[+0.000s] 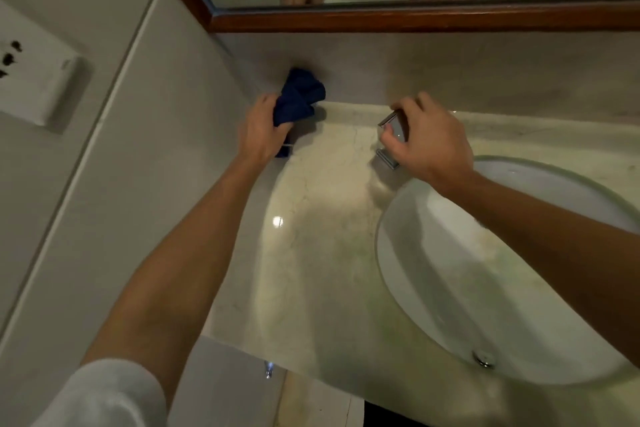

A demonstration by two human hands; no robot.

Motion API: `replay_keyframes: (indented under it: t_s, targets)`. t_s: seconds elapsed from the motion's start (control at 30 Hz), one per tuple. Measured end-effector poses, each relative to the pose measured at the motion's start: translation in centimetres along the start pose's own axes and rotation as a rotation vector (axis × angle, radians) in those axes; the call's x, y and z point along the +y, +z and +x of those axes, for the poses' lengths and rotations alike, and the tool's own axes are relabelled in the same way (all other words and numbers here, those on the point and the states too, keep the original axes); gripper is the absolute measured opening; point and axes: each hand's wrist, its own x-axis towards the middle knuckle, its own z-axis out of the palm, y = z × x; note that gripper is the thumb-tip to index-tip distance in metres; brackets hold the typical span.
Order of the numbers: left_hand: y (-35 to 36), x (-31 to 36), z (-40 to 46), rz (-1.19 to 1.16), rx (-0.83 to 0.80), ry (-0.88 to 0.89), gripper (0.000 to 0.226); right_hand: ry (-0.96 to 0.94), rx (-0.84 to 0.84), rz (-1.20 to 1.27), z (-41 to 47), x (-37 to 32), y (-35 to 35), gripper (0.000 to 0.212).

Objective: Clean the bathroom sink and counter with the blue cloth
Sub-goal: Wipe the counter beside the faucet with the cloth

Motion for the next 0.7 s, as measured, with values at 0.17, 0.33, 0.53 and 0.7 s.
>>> replay_keyframes:
  t_s: [0.17, 0.33, 0.53, 0.7]
  targets:
    - [5.9, 0.9, 3.6, 0.217, -0.191, 0.248, 0.050, -0.011, 0.023, -0.002, 0.3, 0.4, 0.8, 0.041]
    - [7.3, 2.4, 5.2, 0.248, -0.214, 0.443, 0.054, -0.046, 0.050, -0.033, 0.3, 0.6, 1.2, 0.041]
    - [6.9, 2.1, 3.0, 0.302, -0.207, 0.475, 0.053, -0.018, 0.025, -0.053, 0.3, 0.5, 1.0, 0.042]
    - [7.3, 3.7, -4.9, 0.233, -0.217, 0.377, 0.047, 0.021, 0.000, -0.050, 0.2, -0.1, 0.4, 0.044]
